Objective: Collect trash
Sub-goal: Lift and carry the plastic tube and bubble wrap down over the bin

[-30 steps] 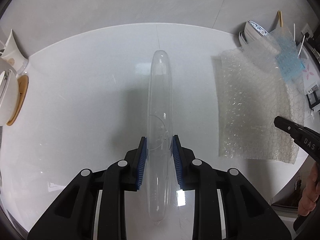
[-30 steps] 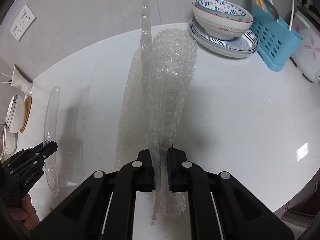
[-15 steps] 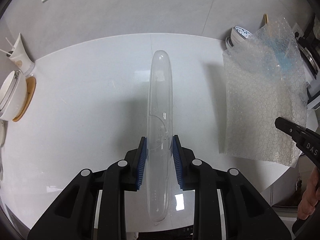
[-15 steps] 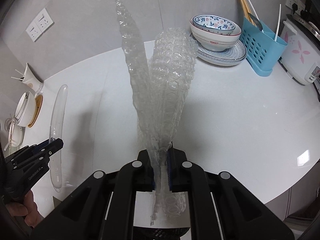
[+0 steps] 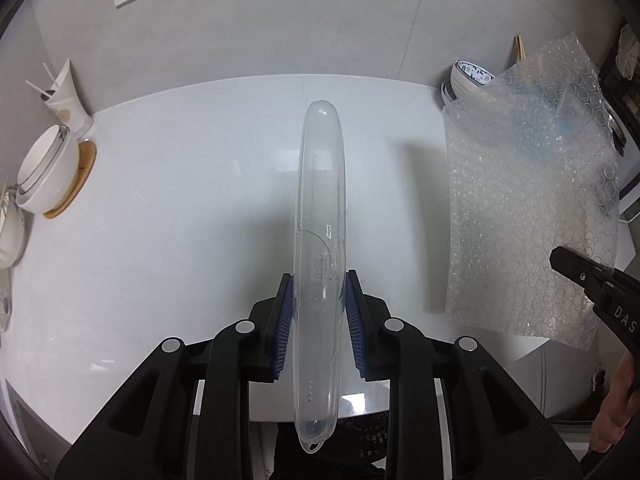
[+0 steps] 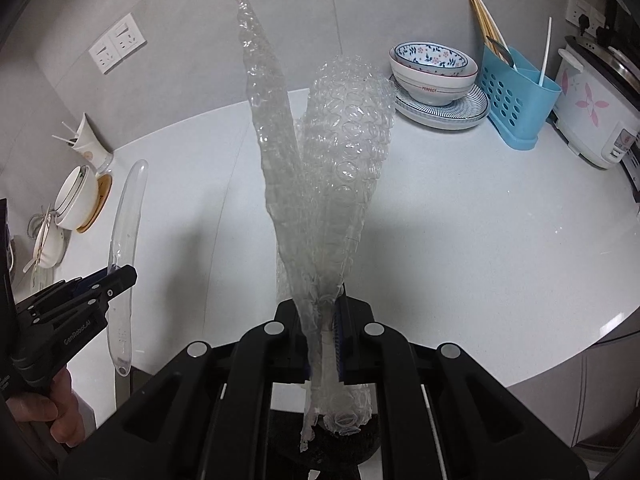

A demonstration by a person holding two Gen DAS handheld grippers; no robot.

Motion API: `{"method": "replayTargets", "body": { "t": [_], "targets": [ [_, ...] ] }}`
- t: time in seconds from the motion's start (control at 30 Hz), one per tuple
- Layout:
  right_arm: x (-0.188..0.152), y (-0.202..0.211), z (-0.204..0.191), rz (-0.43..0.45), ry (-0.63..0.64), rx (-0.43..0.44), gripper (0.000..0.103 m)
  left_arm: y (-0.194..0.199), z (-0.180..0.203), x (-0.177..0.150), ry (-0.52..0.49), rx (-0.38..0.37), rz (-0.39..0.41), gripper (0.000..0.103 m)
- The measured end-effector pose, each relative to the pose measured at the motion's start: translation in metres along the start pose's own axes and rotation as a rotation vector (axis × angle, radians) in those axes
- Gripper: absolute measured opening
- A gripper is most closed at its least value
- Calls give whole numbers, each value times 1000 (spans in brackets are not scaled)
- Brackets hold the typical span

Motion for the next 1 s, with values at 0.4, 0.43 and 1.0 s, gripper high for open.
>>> {"method": "replayTargets", "body": {
  "t": [0.4,0.43,1.0],
  "targets": [
    [-47,40,-7,29,66,35,7,25,8,-41,17,2,15,25],
    [-52,43,-8,29,72,38,7,26,8,-46,22,2,13,25],
    [-145,74,-11,-7,132,109,7,29,14,-139,36,-4,-43,25]
  ]
}}
Point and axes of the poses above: each gripper's, at about its wrist camera, not at the fingertips, and y roughly against the way its jaws point, z to its right, x to its top, the point moved 5 cm from there along -y, roughly the way its jaws point, and after that the axes turned 10 degrees about y, right-handed, at the moved point
